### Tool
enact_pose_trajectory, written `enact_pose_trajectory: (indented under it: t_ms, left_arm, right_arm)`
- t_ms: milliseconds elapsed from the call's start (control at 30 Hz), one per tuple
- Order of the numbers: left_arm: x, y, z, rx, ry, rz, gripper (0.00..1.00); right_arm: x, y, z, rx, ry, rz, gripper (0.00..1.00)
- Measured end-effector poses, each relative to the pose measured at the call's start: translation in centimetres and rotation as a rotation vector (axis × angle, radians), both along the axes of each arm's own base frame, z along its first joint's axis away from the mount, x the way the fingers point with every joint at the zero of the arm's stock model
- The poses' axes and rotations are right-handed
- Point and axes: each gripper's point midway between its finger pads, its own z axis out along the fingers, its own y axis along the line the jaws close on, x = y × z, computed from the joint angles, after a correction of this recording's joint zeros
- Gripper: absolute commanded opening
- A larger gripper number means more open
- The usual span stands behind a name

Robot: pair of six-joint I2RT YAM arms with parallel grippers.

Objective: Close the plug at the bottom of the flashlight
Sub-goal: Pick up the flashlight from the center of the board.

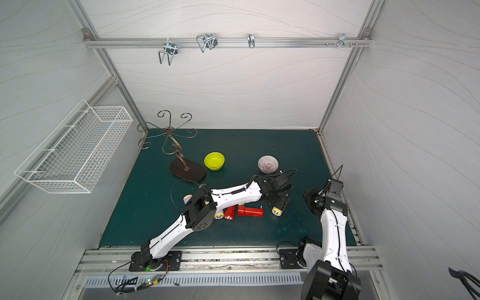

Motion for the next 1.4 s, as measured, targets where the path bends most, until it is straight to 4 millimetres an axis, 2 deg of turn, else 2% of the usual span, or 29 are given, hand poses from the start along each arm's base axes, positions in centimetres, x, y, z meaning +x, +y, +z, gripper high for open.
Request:
enact_pose_trajectory:
  t_ms: [67, 233, 367, 767, 800, 833, 1000, 1067, 1167, 1300, 1400]
  left_arm:
    - [0.2, -0.3, -0.2, -0.001, -0.009, -0.002, 0.56]
    - [0.1, 0.1, -0.9, 0.025, -0.004, -0.004, 0.58]
    - [0.3, 0.2, -1.0, 0.032, -0.009, 0.007, 0.36]
    - [0.4, 0.1, -1.1, 0.026, -0.015, 0.008, 0.35]
    - [0.3, 0.2, -1.0, 0.022, -0.016, 0.008, 0.28]
    - [0.3, 0.3, -1.0, 0.019, -0.015, 0.009, 0.25]
    - [-0.1, 2.5, -0.2, 0.029, 0.013, 0.017, 0.21]
    - [-0.1, 3.6, 1.2, 0.013, 0.013, 0.025, 0.21]
    - [0.3, 5.5, 4.8, -0.055, -0.013, 0.045, 0.2]
    - [1.0, 7.8, 11.9, -0.227, -0.081, 0.066, 0.21]
    - [1.4, 9.4, 16.7, -0.373, -0.135, 0.071, 0.22]
  right_arm:
    - [0.0, 0.0, 0.0, 0.002, 0.0, 0.001, 0.53]
    - [0.0, 0.1, 0.0, 0.004, 0.0, 0.0, 0.53]
    - [0.0, 0.1, -0.1, 0.005, 0.001, -0.002, 0.53]
    - [-0.5, 0.3, -0.7, 0.018, 0.01, -0.004, 0.52]
    - [-0.5, 0.4, -0.7, 0.02, 0.009, -0.003, 0.52]
    - [-0.5, 0.4, -0.7, 0.022, 0.008, -0.002, 0.52]
    - [-0.4, 0.6, -0.2, 0.022, -0.019, 0.009, 0.52]
    - [-0.4, 0.7, 0.1, 0.019, -0.032, 0.016, 0.51]
    - [-0.2, 1.1, 0.6, 0.035, -0.061, 0.036, 0.45]
    - [0.4, 2.7, 0.8, 0.082, -0.131, 0.092, 0.39]
    - [0.4, 5.2, 0.7, 0.093, -0.151, 0.198, 0.39]
